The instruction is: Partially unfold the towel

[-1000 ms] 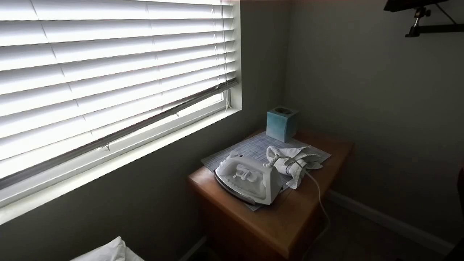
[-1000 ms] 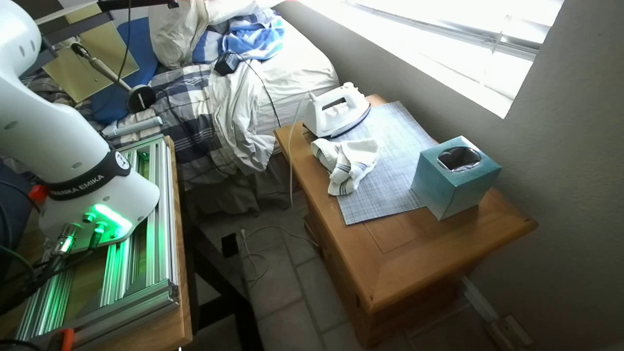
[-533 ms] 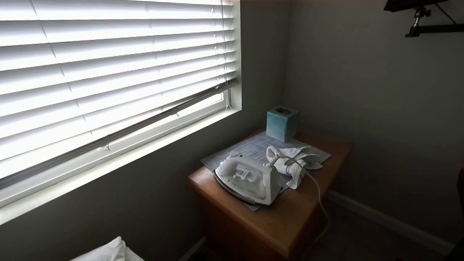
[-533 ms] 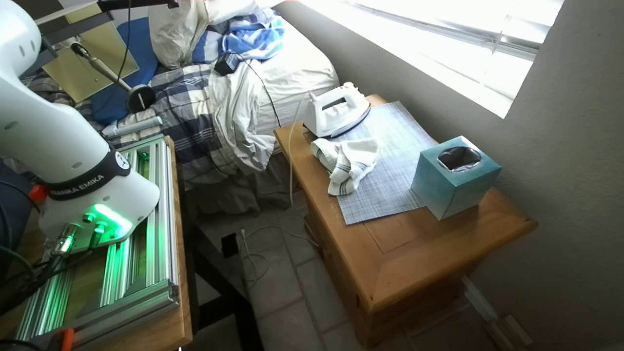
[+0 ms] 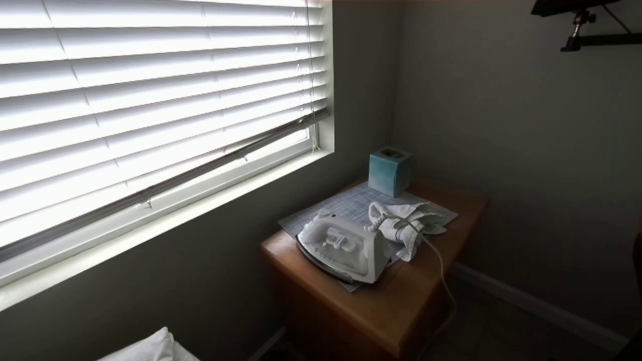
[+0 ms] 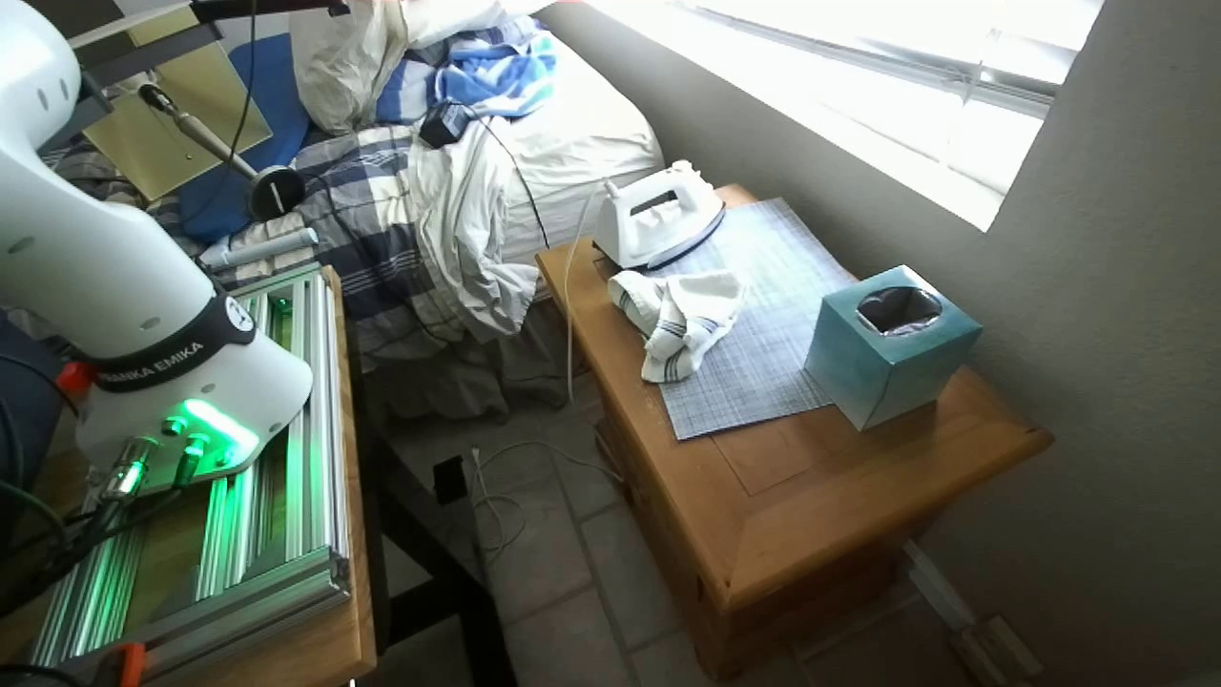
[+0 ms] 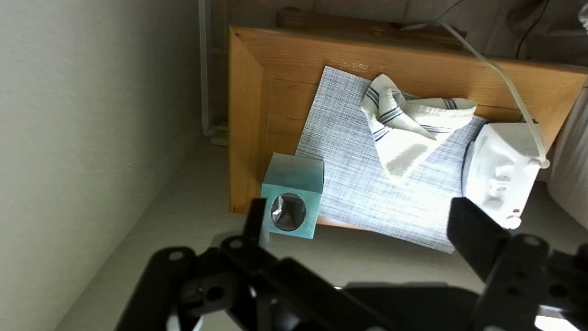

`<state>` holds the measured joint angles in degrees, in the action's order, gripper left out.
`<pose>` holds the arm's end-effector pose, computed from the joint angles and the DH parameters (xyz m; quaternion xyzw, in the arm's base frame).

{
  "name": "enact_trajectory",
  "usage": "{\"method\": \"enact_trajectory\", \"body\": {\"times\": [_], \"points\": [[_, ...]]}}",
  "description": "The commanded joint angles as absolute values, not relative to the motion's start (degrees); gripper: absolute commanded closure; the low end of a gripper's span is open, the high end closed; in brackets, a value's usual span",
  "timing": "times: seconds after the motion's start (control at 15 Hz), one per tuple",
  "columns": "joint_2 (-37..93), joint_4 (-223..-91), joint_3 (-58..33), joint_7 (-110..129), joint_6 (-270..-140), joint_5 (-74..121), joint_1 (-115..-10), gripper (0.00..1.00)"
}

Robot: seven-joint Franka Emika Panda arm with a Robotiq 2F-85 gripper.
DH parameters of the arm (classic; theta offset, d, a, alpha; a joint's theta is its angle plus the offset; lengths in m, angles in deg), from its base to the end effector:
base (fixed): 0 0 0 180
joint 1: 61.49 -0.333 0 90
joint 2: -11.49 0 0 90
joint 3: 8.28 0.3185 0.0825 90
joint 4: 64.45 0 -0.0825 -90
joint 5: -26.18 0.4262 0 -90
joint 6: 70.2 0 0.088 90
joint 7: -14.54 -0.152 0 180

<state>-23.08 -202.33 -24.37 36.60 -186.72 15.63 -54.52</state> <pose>0.4024 -0.1940 0.4850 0.9934 0.0387 0.0975 0.0461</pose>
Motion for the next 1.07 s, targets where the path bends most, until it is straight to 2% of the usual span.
{"method": "enact_trajectory", "body": {"times": [0.0,0.53,1.0], "points": [[-23.0,-202.2,-24.0,36.8,-186.6,15.9,-54.1,0.00],[-24.0,-210.6,-15.9,15.5,-180.1,23.1,-54.5,0.00],[-19.0,-221.0,-14.5,25.0,-204.6,20.6,-58.8,0.00]]}}
